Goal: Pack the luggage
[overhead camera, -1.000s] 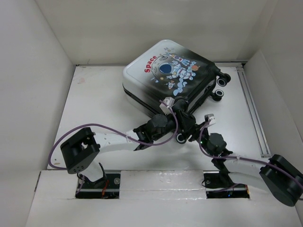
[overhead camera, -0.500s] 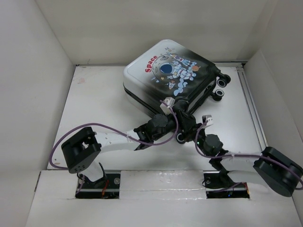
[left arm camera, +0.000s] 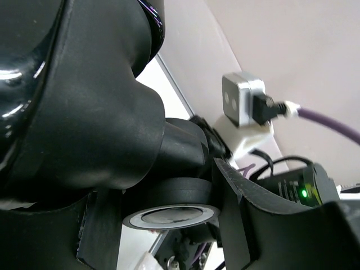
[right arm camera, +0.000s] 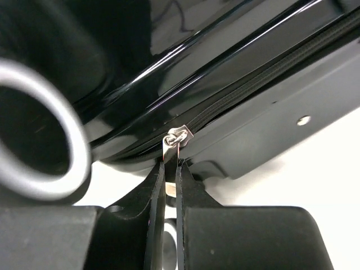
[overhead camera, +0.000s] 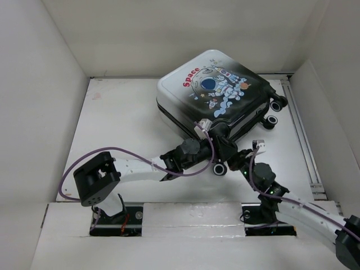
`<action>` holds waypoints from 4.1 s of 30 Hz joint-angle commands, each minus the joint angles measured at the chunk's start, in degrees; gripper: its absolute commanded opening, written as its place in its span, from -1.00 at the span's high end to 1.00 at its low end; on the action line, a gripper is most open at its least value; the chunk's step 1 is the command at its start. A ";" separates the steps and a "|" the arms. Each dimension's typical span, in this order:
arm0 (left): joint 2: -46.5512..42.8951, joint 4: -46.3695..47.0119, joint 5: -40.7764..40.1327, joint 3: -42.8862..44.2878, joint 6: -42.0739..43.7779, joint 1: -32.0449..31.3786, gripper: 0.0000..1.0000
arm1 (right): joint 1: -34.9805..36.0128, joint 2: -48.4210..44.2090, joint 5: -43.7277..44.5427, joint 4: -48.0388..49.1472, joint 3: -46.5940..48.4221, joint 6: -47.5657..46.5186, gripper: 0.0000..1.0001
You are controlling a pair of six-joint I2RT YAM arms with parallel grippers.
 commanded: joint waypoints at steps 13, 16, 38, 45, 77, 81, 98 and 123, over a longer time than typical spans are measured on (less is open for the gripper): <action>1.04 21.55 8.03 8.10 0.87 0.69 1.00 | 15.37 14.62 1.10 27.05 1.08 2.52 1.00; 2.71 22.61 9.10 10.91 -0.90 1.92 1.00 | 22.78 16.21 4.36 30.40 1.60 0.42 1.00; 11.77 34.30 18.85 17.96 -21.29 0.53 1.00 | 36.43 74.37 16.78 60.73 34.97 -20.42 1.00; 5.36 28.25 14.47 15.05 -13.82 0.52 1.00 | 35.64 76.24 14.81 71.17 29.93 -17.96 0.96; -31.14 -12.89 -21.59 -13.42 18.27 -0.08 0.26 | 38.64 6.55 34.79 -38.90 34.97 2.34 0.18; -21.21 -10.09 -18.33 -14.65 17.12 -3.51 0.19 | 31.08 2.59 32.68 -52.89 41.23 1.82 -0.27; 4.91 -4.81 -11.65 1.51 26.44 -3.52 -0.29 | 1.73 4.51 10.54 -53.80 43.70 -9.95 -0.98; -0.44 -1.47 -14.02 -4.81 28.01 -3.43 -0.13 | -18.15 11.02 -24.28 -43.77 40.71 -18.84 -0.75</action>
